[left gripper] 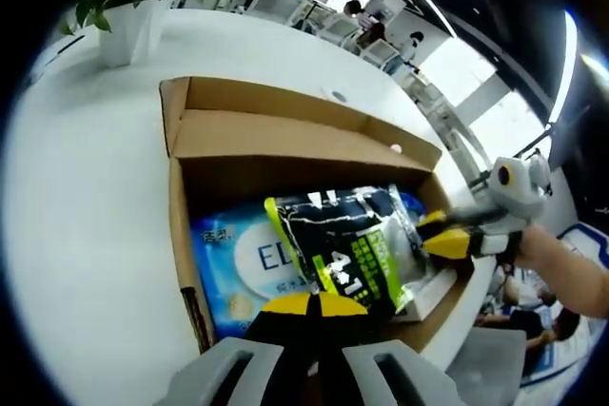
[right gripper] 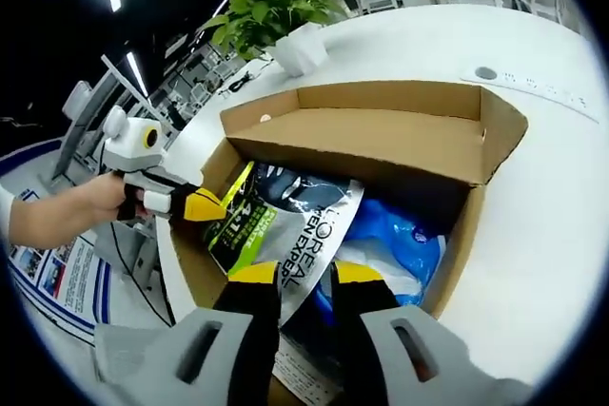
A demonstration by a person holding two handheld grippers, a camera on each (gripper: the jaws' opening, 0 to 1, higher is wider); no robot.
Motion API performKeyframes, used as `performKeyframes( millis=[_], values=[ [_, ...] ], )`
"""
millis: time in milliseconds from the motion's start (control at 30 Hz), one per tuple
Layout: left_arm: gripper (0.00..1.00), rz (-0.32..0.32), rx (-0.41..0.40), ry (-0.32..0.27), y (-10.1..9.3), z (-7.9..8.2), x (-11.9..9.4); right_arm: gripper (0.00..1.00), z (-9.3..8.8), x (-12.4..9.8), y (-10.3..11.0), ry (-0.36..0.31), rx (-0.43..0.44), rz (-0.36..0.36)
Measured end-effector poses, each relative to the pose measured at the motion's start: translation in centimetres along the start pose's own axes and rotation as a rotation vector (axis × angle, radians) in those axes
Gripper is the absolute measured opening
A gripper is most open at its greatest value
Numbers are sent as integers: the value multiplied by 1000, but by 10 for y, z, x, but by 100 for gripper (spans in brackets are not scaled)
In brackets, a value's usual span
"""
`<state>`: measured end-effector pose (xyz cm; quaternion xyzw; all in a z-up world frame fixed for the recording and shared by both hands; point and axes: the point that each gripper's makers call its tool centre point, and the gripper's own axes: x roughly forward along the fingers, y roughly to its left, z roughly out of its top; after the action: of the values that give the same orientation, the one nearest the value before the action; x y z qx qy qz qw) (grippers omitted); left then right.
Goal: Operate the shoe box by opening the lid, removing the specified soft item, and placing it in the target area until the item is outside and the box remains undamaged.
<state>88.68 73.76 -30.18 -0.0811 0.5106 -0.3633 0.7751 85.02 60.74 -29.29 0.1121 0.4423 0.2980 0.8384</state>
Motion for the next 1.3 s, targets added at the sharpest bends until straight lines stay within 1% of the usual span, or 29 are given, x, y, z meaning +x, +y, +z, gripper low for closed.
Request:
performKeyframes(
  millis=[67, 100, 267, 400, 500, 633, 800, 967, 1067, 1300],
  values=[
    [0, -1, 0, 2, -1, -1, 1, 21, -1, 3, 3, 7, -23, 5],
    [0, -2, 1, 3, -1, -1, 1, 21, -1, 5, 3, 11, -15, 12],
    [0, -4, 0, 4, -4, -4, 0, 13, 1, 3, 1, -7, -6, -5],
    [0, -3, 2, 3, -5, -5, 0, 8, 3, 1, -1, -12, -28, -15],
    [0, -2, 3, 0, -6, -5, 0, 2, 7, -1, -3, -31, -39, -16],
    [0, 0, 6, -4, -9, -5, -2, 1, 6, -1, -2, -32, -49, -19],
    [0, -6, 9, -11, -15, -1, -7, 0, 12, -4, -4, -50, -39, -34],
    [0, -13, 7, -22, -20, 2, -12, 0, 15, -11, -3, -61, -11, -35],
    [0, -16, 5, -28, -25, 2, -16, 0, 17, -15, 0, -66, 6, -28],
    [0, -25, 5, -37, -33, 5, -22, 0, 17, -28, 9, -71, 2, -27]
  ],
)
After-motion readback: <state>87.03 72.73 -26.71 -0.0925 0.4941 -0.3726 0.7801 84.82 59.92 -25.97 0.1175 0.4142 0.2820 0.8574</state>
